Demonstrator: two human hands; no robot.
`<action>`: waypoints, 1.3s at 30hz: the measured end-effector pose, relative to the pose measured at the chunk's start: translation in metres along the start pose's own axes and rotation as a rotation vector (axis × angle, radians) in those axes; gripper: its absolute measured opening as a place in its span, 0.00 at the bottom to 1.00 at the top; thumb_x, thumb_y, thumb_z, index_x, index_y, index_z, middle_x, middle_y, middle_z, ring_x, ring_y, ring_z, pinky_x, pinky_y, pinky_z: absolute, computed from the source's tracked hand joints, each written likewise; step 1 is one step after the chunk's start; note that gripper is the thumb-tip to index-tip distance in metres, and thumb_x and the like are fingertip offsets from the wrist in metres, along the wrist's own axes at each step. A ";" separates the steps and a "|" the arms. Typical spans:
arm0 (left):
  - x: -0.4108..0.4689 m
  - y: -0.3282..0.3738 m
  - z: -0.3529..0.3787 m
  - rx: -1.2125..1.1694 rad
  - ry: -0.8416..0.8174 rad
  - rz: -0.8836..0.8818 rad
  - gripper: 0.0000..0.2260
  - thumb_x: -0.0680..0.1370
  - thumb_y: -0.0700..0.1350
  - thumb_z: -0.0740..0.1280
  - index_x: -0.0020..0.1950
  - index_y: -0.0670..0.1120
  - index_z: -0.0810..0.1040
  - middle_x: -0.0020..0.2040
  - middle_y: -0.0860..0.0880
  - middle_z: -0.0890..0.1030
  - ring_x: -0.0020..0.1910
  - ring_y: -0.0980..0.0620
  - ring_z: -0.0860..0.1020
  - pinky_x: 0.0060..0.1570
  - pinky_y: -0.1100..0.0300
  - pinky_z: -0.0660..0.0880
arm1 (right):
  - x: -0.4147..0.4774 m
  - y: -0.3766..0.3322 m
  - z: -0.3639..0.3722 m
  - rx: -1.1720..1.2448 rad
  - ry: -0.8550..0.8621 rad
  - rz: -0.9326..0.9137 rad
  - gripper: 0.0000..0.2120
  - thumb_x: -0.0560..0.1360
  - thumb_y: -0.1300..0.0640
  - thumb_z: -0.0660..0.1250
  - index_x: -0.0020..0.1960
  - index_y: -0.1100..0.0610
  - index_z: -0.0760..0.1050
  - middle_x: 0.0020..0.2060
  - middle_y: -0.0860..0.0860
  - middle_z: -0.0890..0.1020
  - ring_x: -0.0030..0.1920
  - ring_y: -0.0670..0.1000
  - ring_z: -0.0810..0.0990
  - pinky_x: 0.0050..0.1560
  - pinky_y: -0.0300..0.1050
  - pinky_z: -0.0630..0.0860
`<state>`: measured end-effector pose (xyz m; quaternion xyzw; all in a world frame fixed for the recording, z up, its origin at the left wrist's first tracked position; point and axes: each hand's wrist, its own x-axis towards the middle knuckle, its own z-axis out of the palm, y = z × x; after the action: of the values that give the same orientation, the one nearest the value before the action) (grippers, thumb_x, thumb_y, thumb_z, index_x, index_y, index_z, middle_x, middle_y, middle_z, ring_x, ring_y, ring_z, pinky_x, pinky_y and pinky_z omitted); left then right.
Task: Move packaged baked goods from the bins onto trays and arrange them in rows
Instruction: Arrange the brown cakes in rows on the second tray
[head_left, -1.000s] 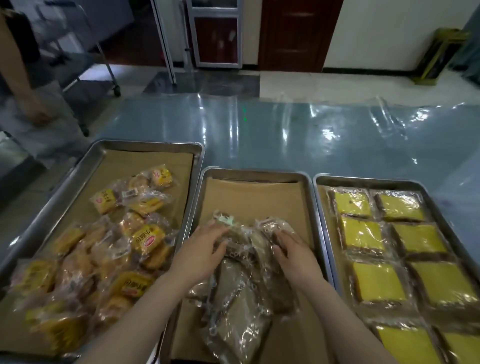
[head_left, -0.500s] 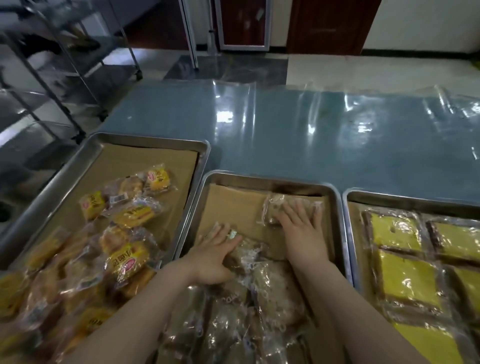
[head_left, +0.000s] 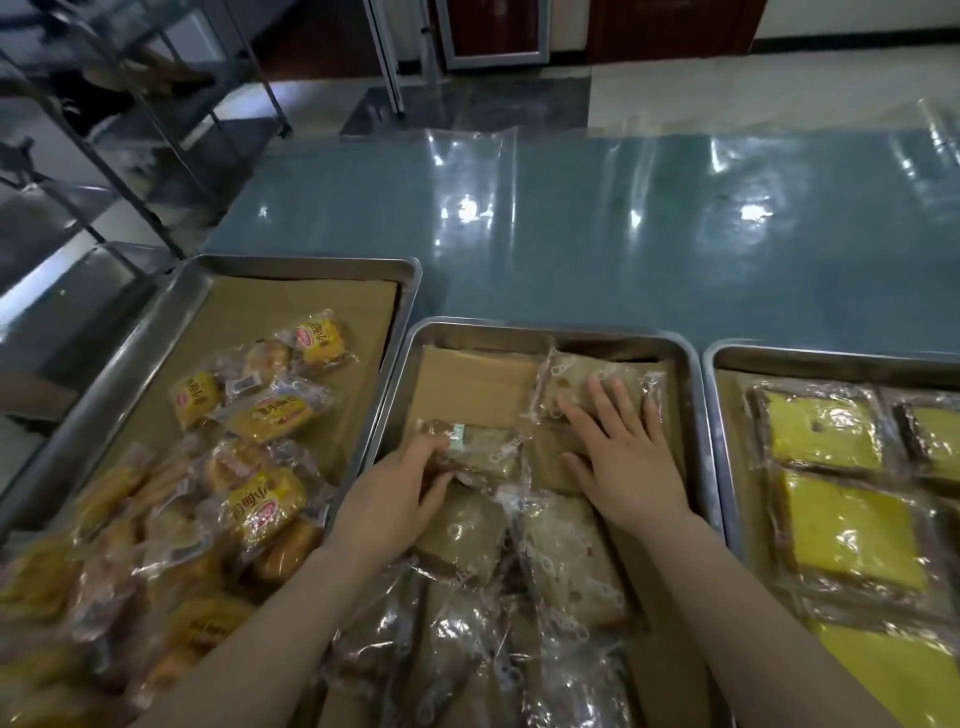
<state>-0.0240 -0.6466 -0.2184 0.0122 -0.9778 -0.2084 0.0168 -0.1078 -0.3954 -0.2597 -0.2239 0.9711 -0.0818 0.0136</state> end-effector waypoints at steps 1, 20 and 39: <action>0.001 0.001 -0.001 -0.036 0.037 0.002 0.10 0.77 0.50 0.65 0.57 0.52 0.71 0.50 0.53 0.80 0.44 0.53 0.79 0.41 0.55 0.77 | 0.000 -0.001 -0.001 0.026 0.022 0.014 0.26 0.79 0.44 0.54 0.76 0.45 0.55 0.77 0.53 0.51 0.77 0.54 0.41 0.74 0.58 0.38; 0.075 0.021 0.005 0.268 0.096 0.061 0.23 0.78 0.47 0.62 0.73 0.48 0.63 0.71 0.40 0.66 0.71 0.40 0.63 0.68 0.46 0.62 | 0.000 -0.009 -0.008 0.160 0.314 0.165 0.12 0.69 0.65 0.67 0.52 0.59 0.79 0.57 0.58 0.78 0.66 0.61 0.70 0.69 0.63 0.61; 0.079 0.012 0.031 0.424 -0.365 0.183 0.32 0.74 0.68 0.44 0.73 0.63 0.32 0.74 0.48 0.30 0.72 0.44 0.28 0.71 0.45 0.33 | 0.010 -0.002 0.008 0.049 -0.064 0.124 0.34 0.73 0.30 0.43 0.75 0.38 0.39 0.75 0.55 0.34 0.72 0.60 0.27 0.68 0.61 0.27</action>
<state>-0.1041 -0.6256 -0.2400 -0.1107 -0.9834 0.0040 -0.1437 -0.1154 -0.4024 -0.2671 -0.1655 0.9798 -0.0975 0.0553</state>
